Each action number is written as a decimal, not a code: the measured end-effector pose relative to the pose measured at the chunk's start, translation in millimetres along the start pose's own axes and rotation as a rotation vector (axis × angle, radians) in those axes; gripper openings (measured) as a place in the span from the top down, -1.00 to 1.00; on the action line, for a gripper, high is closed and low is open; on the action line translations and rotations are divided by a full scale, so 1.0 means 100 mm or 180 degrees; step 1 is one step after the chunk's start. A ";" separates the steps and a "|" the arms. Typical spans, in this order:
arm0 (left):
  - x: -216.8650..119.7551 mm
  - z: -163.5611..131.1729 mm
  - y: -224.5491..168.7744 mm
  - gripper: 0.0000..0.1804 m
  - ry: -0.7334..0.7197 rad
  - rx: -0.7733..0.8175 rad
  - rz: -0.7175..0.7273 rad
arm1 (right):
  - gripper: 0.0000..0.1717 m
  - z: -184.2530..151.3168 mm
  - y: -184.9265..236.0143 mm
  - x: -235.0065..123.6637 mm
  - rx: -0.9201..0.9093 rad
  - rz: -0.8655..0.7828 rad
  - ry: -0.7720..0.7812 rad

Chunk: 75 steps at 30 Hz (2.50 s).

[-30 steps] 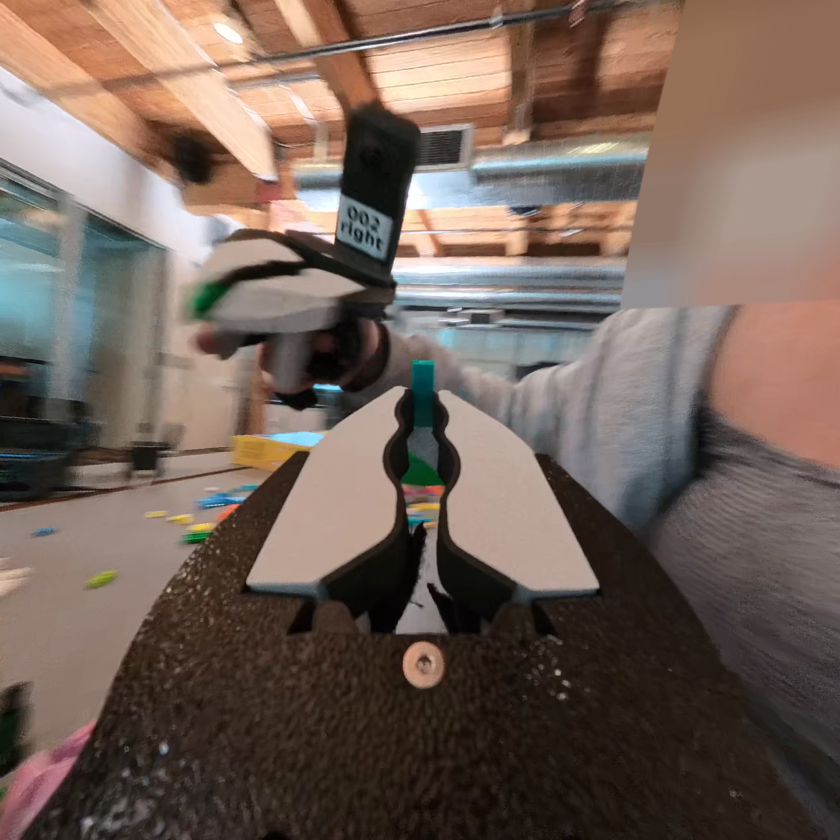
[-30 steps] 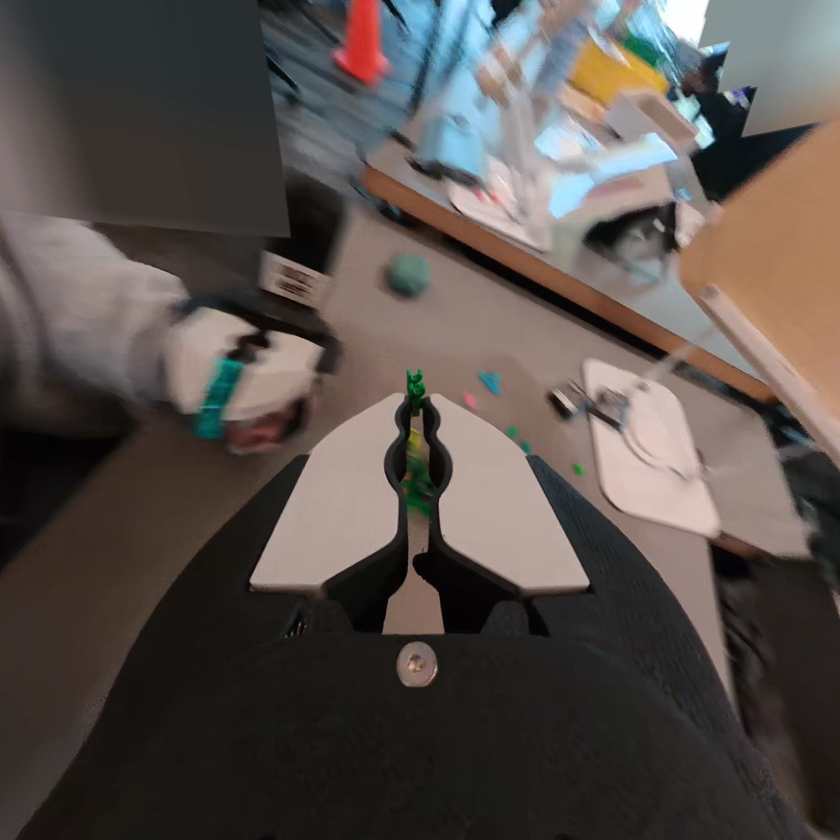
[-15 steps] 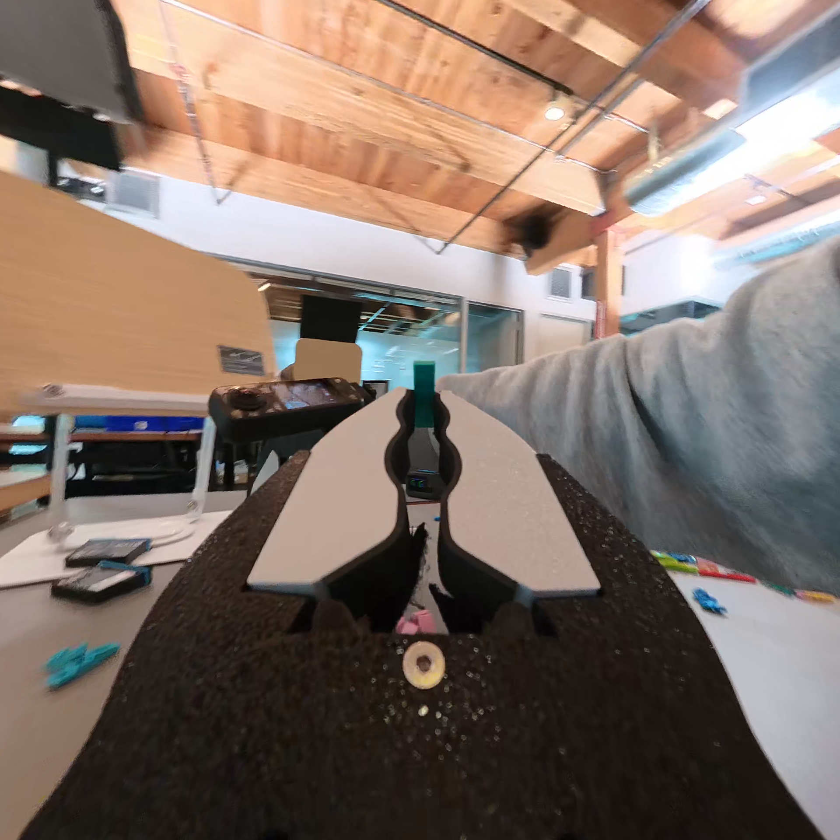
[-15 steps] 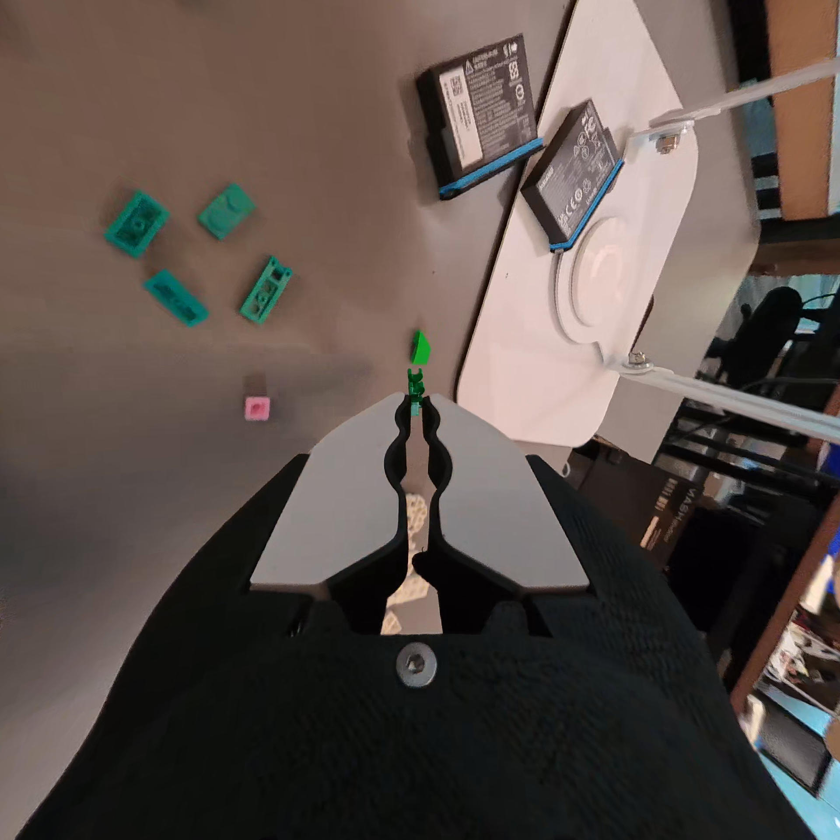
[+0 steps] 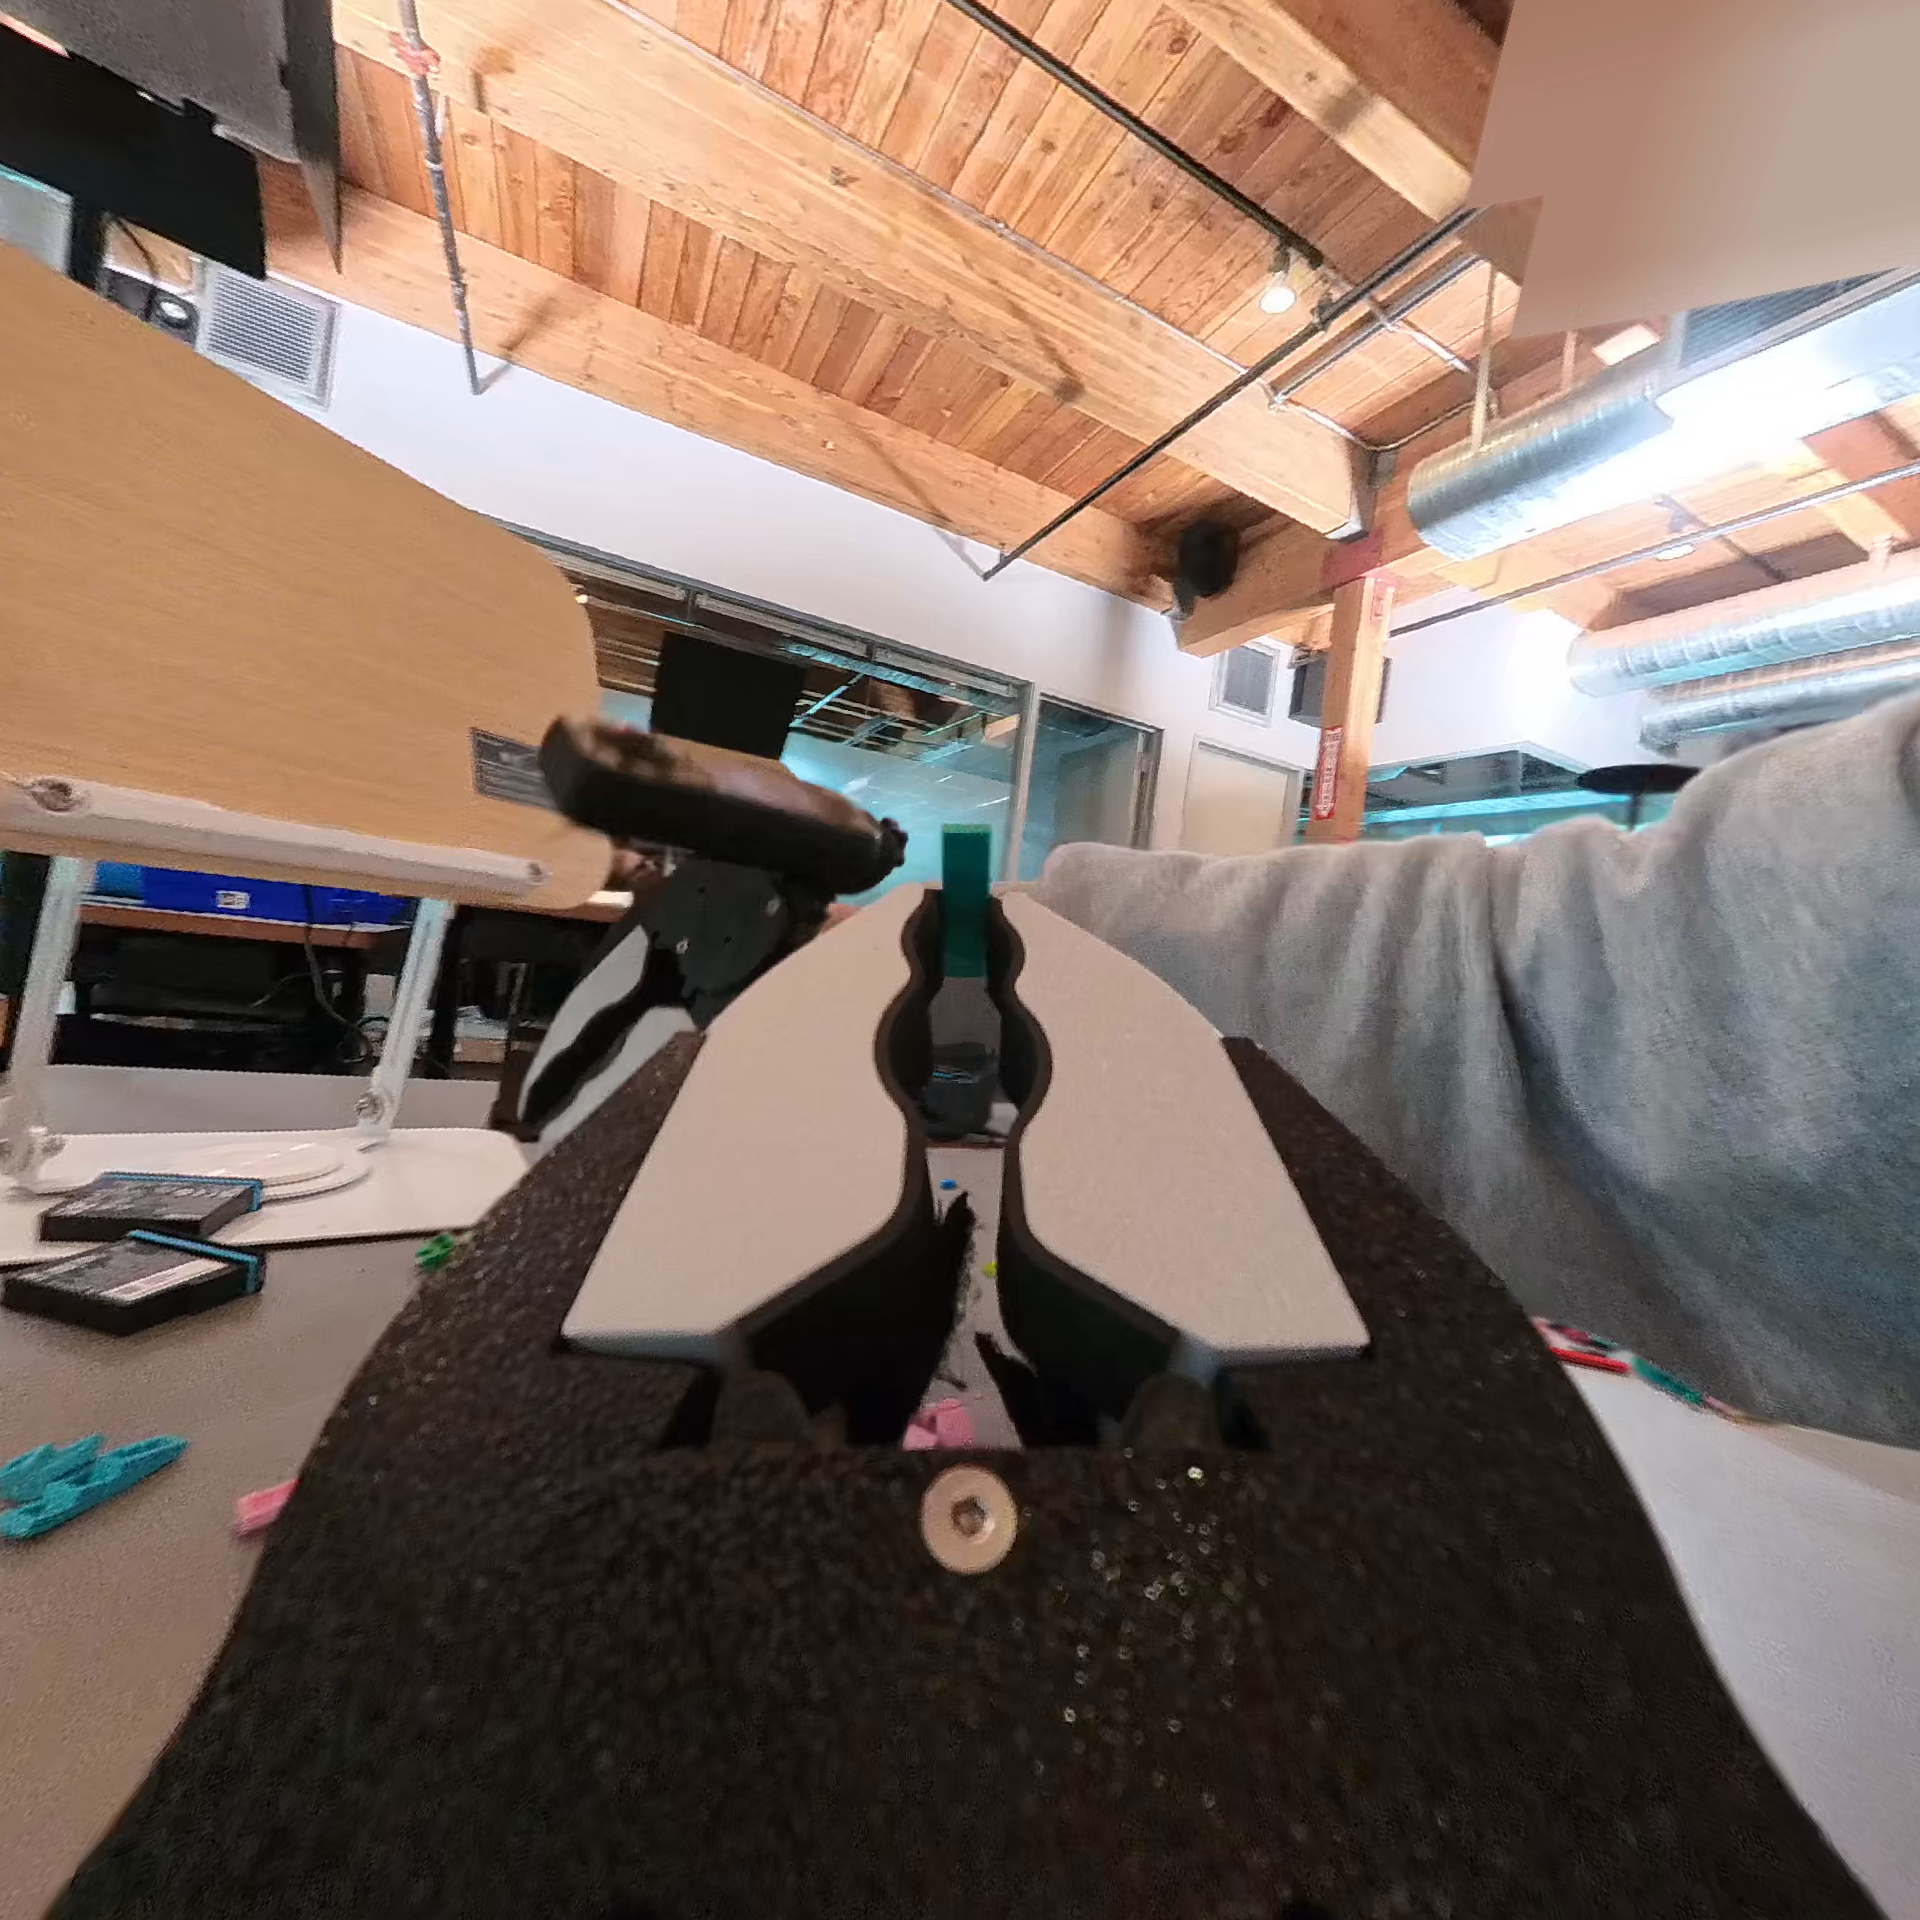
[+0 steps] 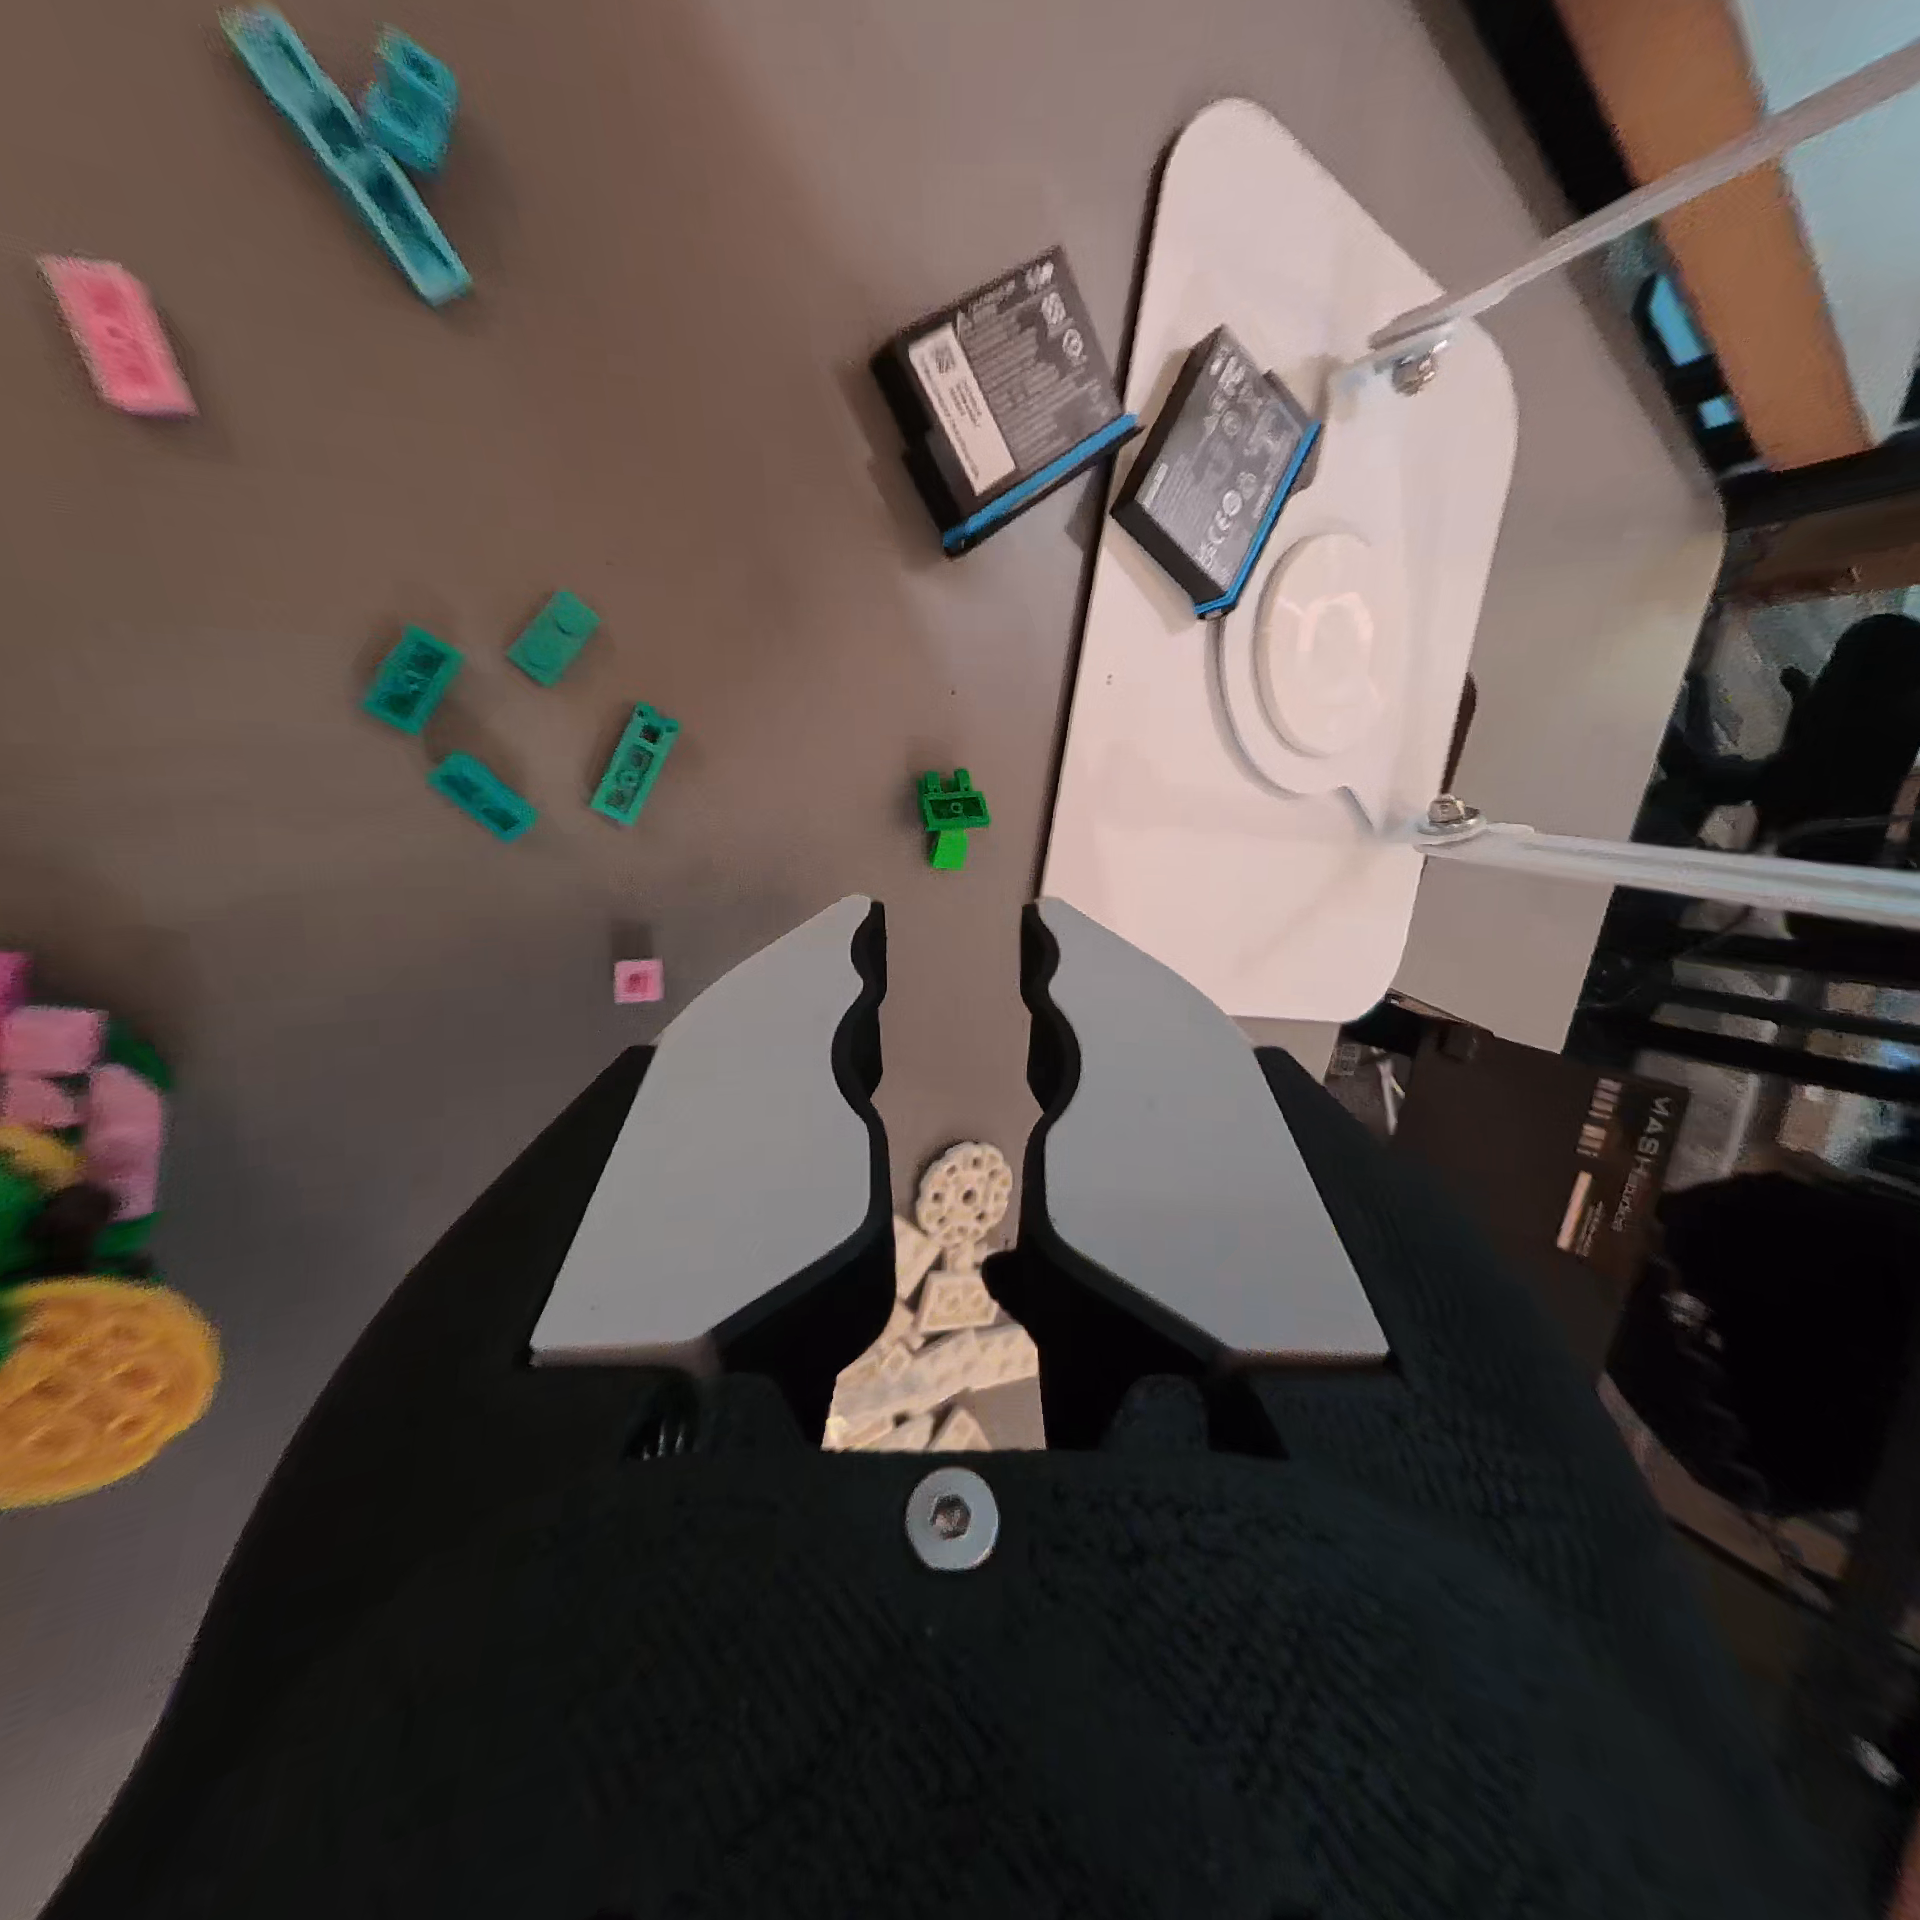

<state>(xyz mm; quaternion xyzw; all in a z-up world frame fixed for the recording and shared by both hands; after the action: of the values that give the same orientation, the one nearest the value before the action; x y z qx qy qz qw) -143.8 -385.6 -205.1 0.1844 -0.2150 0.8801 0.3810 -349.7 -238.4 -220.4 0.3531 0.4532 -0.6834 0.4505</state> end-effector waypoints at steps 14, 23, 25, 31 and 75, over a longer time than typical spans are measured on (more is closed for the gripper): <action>-0.03 -0.07 -0.22 0.92 0.0675 -0.2233 -0.2198 | 0.74 0.22 1.74 -1.77 -0.0546 0.1601 -0.2435; -0.10 -0.14 -0.54 0.92 0.1341 -0.2267 -0.3198 | 0.76 0.26 1.96 -1.73 0.0042 0.3233 -0.2147; -0.10 -0.15 -0.57 0.92 0.1375 -0.2268 -0.3234 | 0.79 0.26 2.02 -1.68 0.0054 0.3456 -0.1979; -0.08 -0.17 -0.57 0.91 0.1319 -0.2242 -0.3076 | 0.95 0.27 2.06 -1.63 -0.0022 0.3419 -0.1858; -0.18 0.11 0.50 1.00 0.0008 -0.0016 0.1276 | 0.26 0.36 0.29 0.42 0.0396 0.1414 0.0984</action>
<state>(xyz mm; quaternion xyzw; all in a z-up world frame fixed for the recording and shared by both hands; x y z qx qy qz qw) -167.7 -433.0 -216.8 0.1358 -0.2492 0.9380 0.1989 -339.5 -290.2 -254.4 0.5709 0.3852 -0.5323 0.4923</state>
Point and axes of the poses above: each gripper's, where its closed fingertips meet, x out along the fingers, z out of its top, y = z × x across the jaws, the point moved 8 cm from there along -x, back along the fingers, and after that the axes turned 14 degrees about z, right-handed, at the moved point
